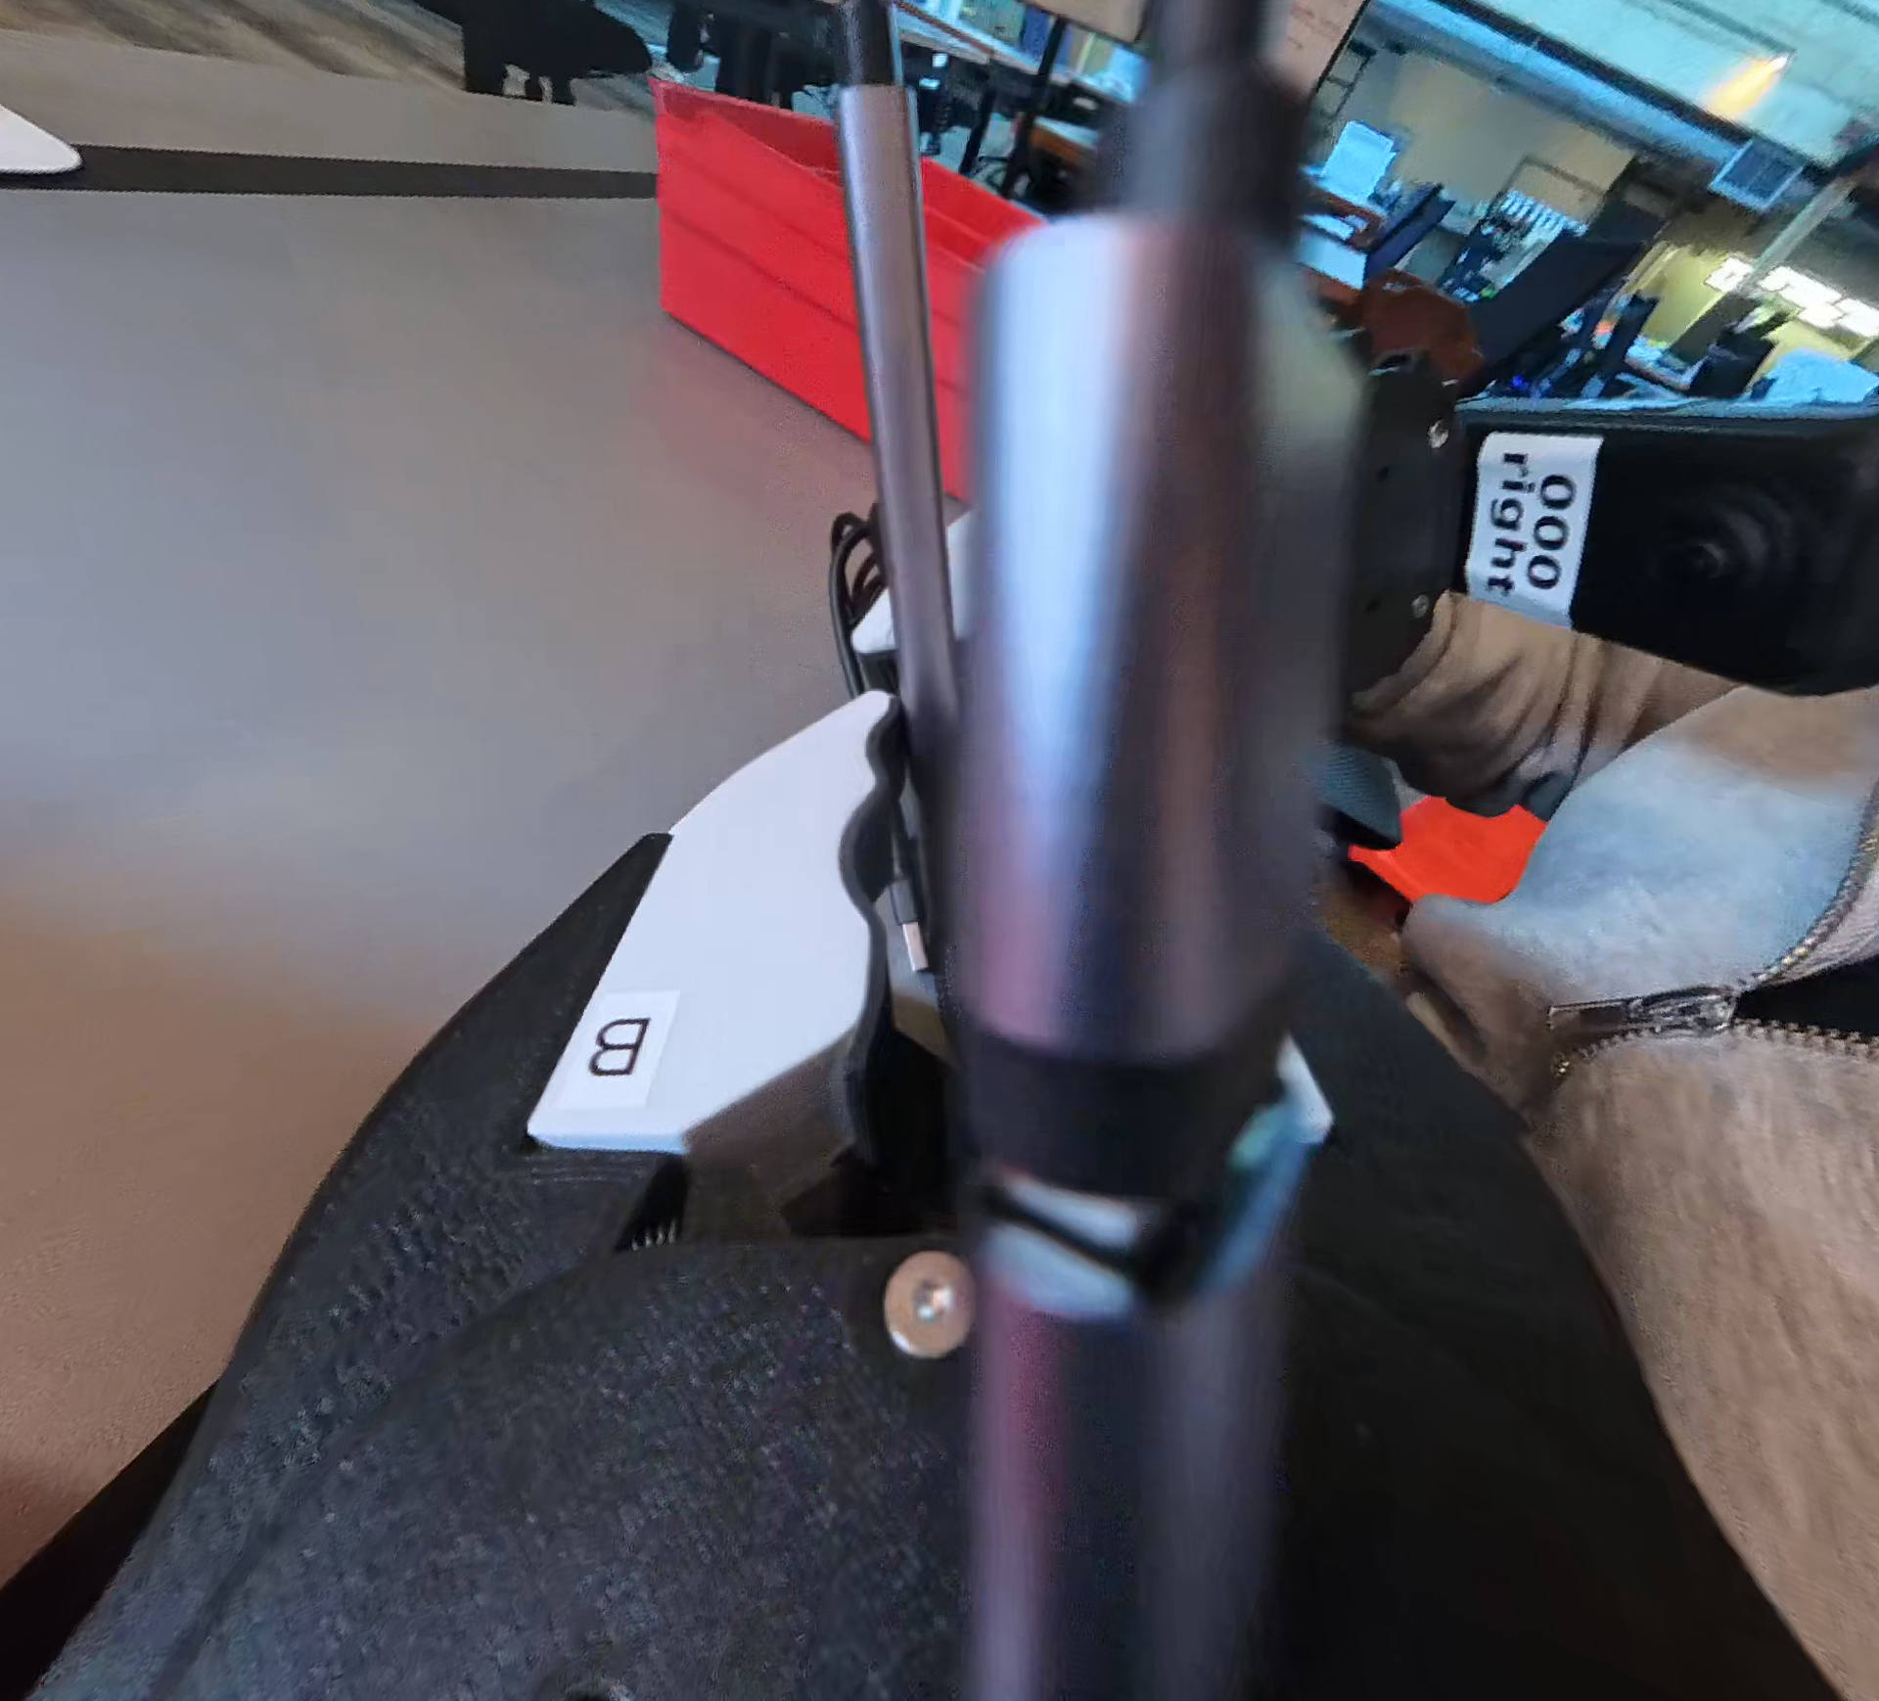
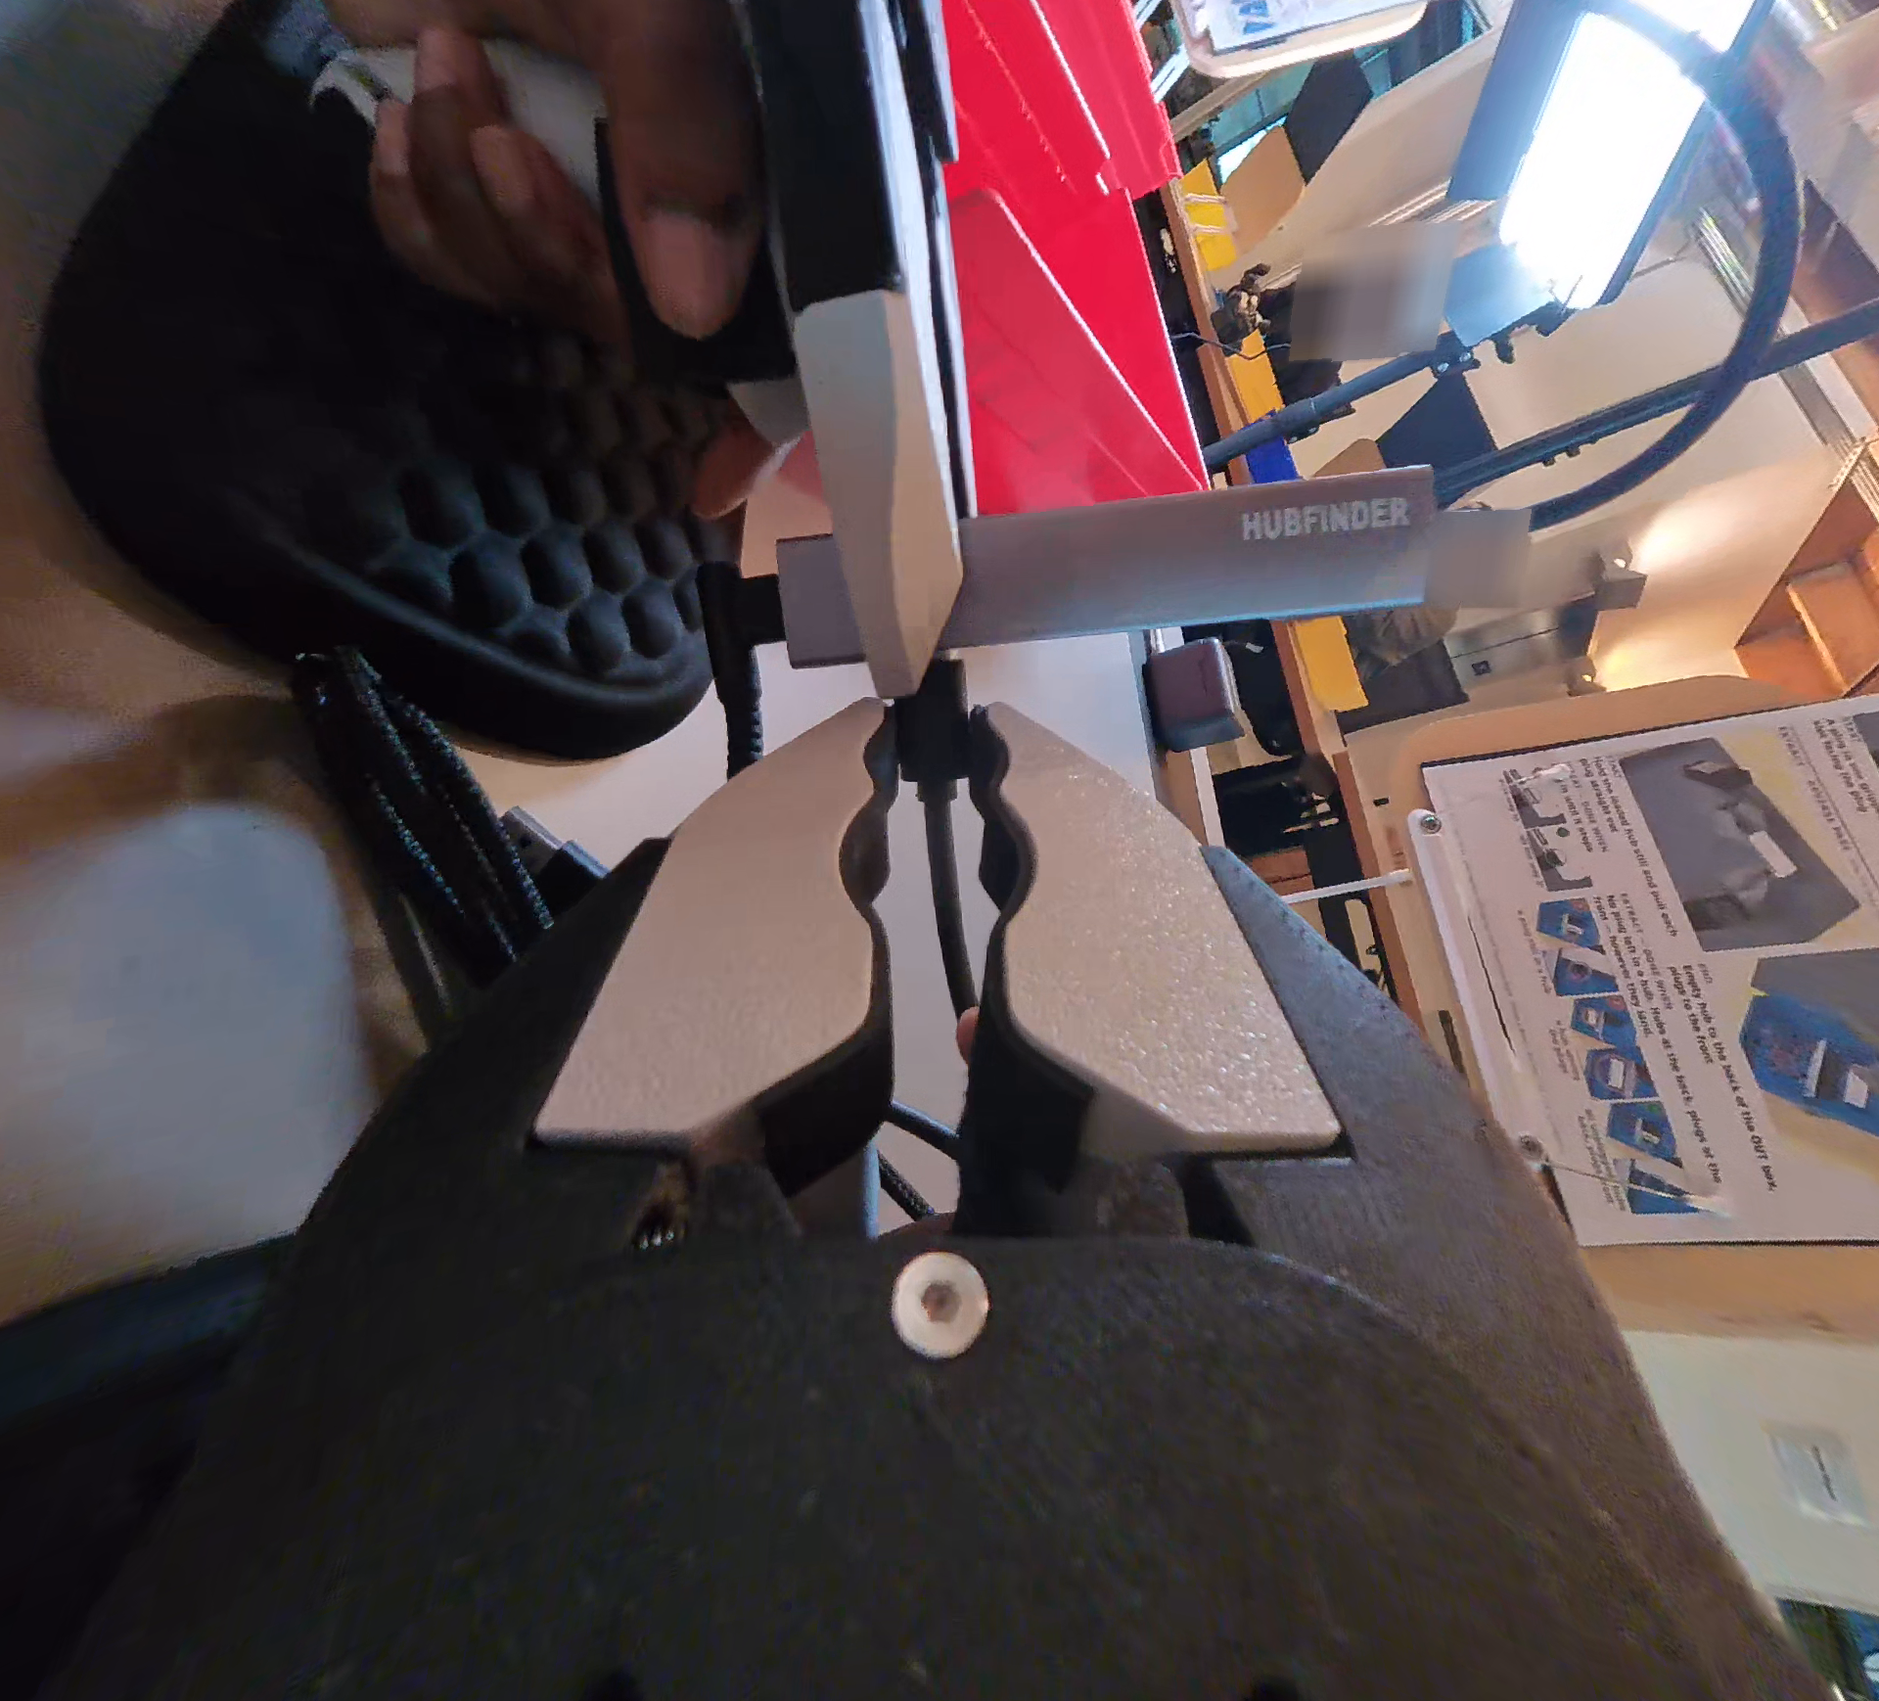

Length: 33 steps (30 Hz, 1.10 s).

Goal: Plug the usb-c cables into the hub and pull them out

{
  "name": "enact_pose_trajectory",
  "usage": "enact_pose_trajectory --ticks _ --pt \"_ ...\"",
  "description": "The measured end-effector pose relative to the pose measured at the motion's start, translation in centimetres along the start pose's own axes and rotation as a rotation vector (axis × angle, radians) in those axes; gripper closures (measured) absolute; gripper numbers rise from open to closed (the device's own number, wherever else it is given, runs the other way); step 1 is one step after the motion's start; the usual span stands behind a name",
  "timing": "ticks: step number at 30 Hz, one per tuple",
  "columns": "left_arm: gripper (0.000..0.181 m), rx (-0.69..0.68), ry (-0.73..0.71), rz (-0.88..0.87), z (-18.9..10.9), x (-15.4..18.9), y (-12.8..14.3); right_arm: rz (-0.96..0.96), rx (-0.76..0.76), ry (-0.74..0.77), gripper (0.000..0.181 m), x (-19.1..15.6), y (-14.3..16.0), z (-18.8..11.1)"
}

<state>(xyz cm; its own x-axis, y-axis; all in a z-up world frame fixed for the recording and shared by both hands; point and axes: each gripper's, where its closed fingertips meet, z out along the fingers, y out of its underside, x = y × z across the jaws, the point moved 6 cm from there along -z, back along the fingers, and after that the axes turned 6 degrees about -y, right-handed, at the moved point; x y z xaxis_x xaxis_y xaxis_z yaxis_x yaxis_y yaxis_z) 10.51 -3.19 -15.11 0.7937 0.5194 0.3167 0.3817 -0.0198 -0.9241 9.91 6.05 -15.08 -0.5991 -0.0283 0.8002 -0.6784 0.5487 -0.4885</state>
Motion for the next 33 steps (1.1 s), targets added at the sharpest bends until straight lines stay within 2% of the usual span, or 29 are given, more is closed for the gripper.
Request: enact_pose_trajectory --ticks 1,5,6,10,16,17,18,19,20,21,22,23,26,29,33 --pt "0.172 -0.005 0.003 0.012 0.0 0.1 0.1 -0.007 0.003 -0.003 0.168 -0.1 0.0 -0.2" --pt "0.172 -0.049 -0.022 0.025 0.2 0.3 0.3 -0.077 -0.041 0.035 0.167 -0.7 0.1 -0.2" --pt "0.172 -0.056 -0.013 0.019 0.3 0.3 0.4 -0.106 -0.059 0.049 0.161 -0.9 0.0 0.0" --pt "0.172 -0.107 -0.019 0.026 0.5 0.6 0.8 -0.212 -0.115 0.087 0.167 -1.5 -0.1 0.6" --pt "0.172 -0.083 -0.119 0.120 0.3 1.1 0.8 -0.198 -0.080 0.111 0.167 -1.6 0.1 0.7" --pt "0.172 -0.080 -0.128 0.126 0.3 1.1 0.9 -0.186 -0.098 0.114 0.172 -1.6 0.5 0.7" --pt "0.171 -0.056 -0.153 0.135 -0.4 0.9 0.7 -0.173 -0.338 0.137 0.167 -0.9 3.9 0.6" --pt "0.172 0.001 -0.215 0.118 -2.4 0.0 -0.1 -0.158 -0.491 0.176 0.167 0.0 7.9 -0.6" --pt "0.172 0.051 -0.254 0.059 -4.3 -1.0 -0.6 -0.091 -0.400 0.189 0.168 0.7 8.1 -1.8" --pt "0.172 0.083 -0.227 0.008 -4.6 -1.0 -0.8 0.041 -0.194 0.208 0.168 1.6 4.6 -2.3" --pt "0.172 0.075 -0.195 0.011 -3.7 -0.3 -0.8 0.099 -0.011 0.233 0.168 2.5 0.6 -2.5" --pt "0.172 0.070 -0.175 0.050 -2.5 0.5 -1.1 0.077 0.052 0.262 0.168 3.1 -1.7 -2.5" --pt "0.172 0.059 -0.240 0.189 -2.5 0.6 -1.9 0.143 0.042 0.297 0.168 5.3 -0.8 -3.4" --pt "0.172 0.063 -0.257 0.150 -3.4 -0.6 -1.4 0.296 0.078 0.350 0.168 8.6 0.5 -6.4" --pt "0.172 0.091 -0.306 0.126 -3.2 -1.4 -0.5 0.484 0.219 0.394 0.168 12.7 0.3 -10.9"
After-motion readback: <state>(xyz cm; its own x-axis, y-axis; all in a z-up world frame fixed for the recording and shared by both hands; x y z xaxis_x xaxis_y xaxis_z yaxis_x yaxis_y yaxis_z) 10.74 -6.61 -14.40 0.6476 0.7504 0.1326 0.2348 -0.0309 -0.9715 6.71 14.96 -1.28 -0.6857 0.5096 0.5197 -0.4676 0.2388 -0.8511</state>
